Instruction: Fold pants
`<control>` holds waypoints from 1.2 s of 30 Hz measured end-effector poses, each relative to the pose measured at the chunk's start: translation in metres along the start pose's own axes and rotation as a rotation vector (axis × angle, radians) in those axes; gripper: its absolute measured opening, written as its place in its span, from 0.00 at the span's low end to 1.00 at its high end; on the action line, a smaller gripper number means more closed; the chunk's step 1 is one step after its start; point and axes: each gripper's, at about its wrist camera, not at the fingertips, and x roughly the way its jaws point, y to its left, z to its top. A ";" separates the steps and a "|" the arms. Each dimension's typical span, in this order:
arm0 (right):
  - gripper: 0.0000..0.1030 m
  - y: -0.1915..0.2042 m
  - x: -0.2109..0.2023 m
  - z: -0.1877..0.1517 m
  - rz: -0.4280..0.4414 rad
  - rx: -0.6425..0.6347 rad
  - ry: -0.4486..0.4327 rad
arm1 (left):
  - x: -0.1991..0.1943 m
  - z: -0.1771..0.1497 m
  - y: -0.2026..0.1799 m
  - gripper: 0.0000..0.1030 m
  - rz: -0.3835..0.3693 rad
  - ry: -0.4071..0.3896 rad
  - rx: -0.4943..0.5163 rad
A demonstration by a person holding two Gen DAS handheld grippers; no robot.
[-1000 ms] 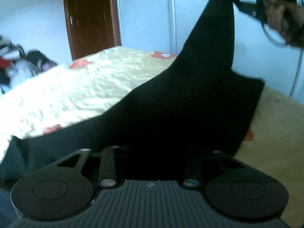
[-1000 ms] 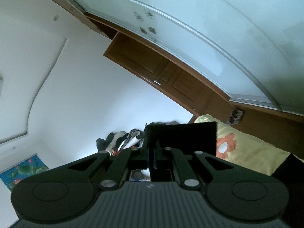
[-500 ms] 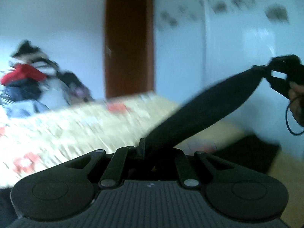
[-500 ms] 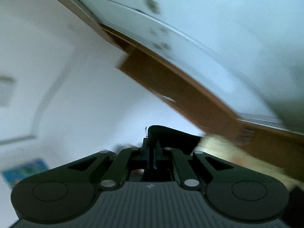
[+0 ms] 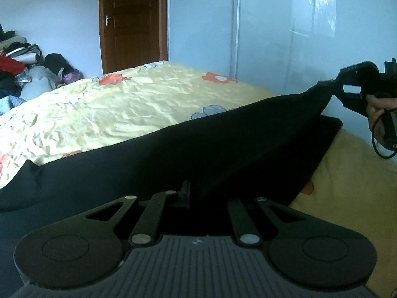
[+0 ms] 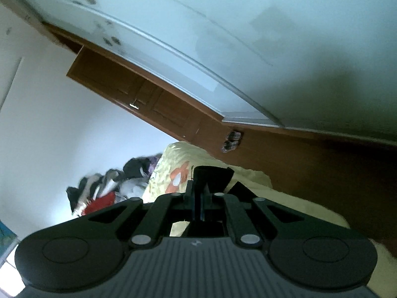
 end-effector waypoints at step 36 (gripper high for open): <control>0.40 0.221 0.055 -0.276 0.285 -1.199 0.770 | -0.085 -0.064 0.126 0.86 0.313 0.139 -0.163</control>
